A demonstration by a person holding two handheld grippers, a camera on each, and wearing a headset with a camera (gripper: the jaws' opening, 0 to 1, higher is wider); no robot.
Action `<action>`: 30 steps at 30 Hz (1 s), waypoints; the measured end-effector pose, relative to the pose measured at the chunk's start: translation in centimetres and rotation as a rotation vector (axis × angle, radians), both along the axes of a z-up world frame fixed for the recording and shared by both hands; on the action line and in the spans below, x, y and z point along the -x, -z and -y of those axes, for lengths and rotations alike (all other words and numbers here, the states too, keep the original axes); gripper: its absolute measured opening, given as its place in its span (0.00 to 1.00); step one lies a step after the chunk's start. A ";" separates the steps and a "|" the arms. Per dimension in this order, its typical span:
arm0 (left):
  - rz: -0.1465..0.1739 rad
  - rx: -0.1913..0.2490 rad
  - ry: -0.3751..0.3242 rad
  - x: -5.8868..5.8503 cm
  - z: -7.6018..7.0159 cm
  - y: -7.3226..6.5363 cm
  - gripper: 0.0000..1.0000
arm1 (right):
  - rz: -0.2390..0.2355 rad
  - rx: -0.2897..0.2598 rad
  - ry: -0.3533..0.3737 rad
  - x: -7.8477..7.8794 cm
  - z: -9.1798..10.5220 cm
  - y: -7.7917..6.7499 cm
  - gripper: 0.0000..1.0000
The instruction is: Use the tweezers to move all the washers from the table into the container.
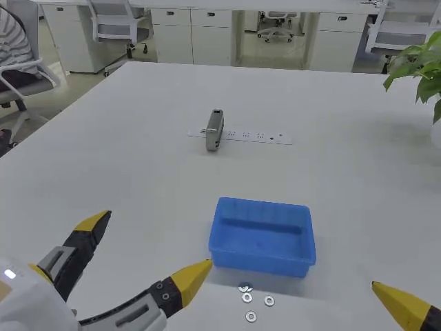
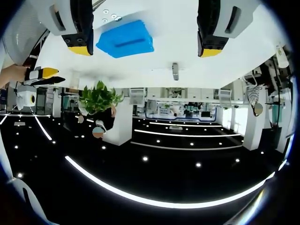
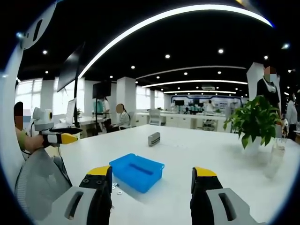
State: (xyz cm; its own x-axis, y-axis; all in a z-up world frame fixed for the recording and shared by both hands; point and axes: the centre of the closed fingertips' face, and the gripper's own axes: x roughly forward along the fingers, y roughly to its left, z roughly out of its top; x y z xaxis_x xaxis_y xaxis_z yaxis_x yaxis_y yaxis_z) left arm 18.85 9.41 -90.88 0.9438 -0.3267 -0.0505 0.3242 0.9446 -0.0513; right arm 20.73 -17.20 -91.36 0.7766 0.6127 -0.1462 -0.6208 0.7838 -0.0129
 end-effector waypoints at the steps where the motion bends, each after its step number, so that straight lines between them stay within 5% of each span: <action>1: 0.001 0.001 0.001 0.0 0.0 0.0 0.94 | -0.001 0.003 0.000 0.0 0.0 0.0 0.67; 18: -0.001 -0.010 0.006 0.0 0.2 0.0 0.94 | 0.006 0.042 -0.018 0.2 -0.4 0.3 0.67; 30: -0.023 0.003 0.032 0.0 0.6 0.3 0.95 | -0.017 0.014 -0.011 0.0 -0.1 0.4 0.68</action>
State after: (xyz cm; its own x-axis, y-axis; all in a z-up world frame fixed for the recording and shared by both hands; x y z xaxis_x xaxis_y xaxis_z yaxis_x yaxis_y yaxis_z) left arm 18.85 8.83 -91.19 0.9315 -0.3568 -0.0709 0.3530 0.9336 -0.0615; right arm 20.74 -17.08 -91.77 0.7675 0.6186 -0.1680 -0.6293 0.7771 -0.0136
